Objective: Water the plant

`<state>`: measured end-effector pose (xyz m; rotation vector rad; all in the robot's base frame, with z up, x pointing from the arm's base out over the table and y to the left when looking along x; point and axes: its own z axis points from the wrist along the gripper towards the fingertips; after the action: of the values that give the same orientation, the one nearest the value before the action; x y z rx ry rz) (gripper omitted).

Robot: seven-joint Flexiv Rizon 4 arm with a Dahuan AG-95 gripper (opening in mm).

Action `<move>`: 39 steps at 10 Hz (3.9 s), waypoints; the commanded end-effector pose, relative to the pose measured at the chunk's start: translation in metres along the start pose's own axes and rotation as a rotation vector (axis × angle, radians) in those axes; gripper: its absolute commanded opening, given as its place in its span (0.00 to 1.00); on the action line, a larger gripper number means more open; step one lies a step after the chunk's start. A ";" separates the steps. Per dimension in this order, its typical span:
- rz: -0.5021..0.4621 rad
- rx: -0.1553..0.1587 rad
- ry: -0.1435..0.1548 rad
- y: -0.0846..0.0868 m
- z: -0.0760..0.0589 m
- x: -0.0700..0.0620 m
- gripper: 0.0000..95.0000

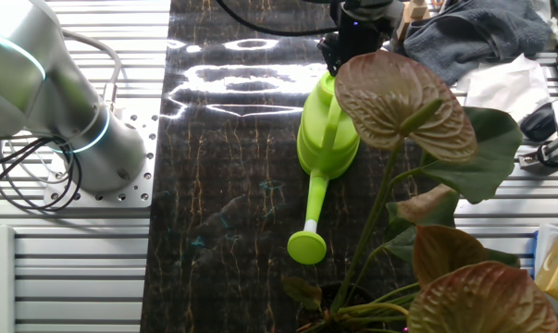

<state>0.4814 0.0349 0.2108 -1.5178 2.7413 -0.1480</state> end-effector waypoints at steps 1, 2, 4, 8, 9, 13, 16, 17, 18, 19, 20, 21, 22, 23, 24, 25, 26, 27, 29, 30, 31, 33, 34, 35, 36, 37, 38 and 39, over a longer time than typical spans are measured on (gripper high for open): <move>-0.050 0.015 -0.006 0.000 -0.001 -0.001 0.20; -0.067 0.014 -0.011 0.000 0.000 -0.001 0.20; -0.075 0.015 -0.029 0.000 0.000 -0.002 0.40; -0.115 -0.001 -0.057 -0.001 0.003 -0.004 0.60; -0.130 -0.006 -0.061 -0.001 0.006 -0.006 0.60; -0.158 -0.012 -0.065 0.000 0.015 -0.013 0.60; -0.183 -0.013 -0.068 0.002 0.023 -0.010 0.60; -0.192 -0.013 -0.068 0.003 0.024 -0.008 0.60; -0.196 -0.012 -0.067 0.003 0.025 -0.006 0.60; -0.201 -0.011 -0.068 0.004 0.027 -0.003 0.60; -0.204 -0.010 -0.068 0.005 0.028 -0.001 0.60; -0.208 -0.009 -0.067 0.006 0.029 0.001 0.60; -0.209 -0.009 -0.068 0.007 0.031 0.003 0.60; -0.213 -0.008 -0.066 0.007 0.032 0.004 0.60; -0.211 -0.008 -0.068 0.008 0.033 0.006 0.60; -0.210 -0.008 -0.069 0.009 0.035 0.008 0.60; -0.210 -0.008 -0.071 0.010 0.036 0.010 0.60; -0.208 -0.008 -0.074 0.010 0.039 0.013 0.60; -0.204 -0.008 -0.076 0.011 0.042 0.014 0.60; -0.203 -0.008 -0.075 0.011 0.043 0.013 0.60; -0.201 -0.007 -0.075 0.011 0.044 0.012 0.60; -0.188 -0.006 -0.075 0.013 0.046 0.008 0.60; -0.188 -0.006 -0.076 0.014 0.047 0.007 0.60; -0.191 -0.005 -0.075 0.015 0.048 0.006 0.60; -0.194 -0.004 -0.075 0.015 0.048 0.006 0.60; -0.196 -0.004 -0.075 0.015 0.048 0.006 0.60; -0.198 -0.002 -0.075 0.015 0.048 0.006 0.60; -0.199 -0.001 -0.075 0.015 0.048 0.006 0.60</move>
<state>0.4678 0.0337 0.1613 -1.7585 2.5276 -0.0871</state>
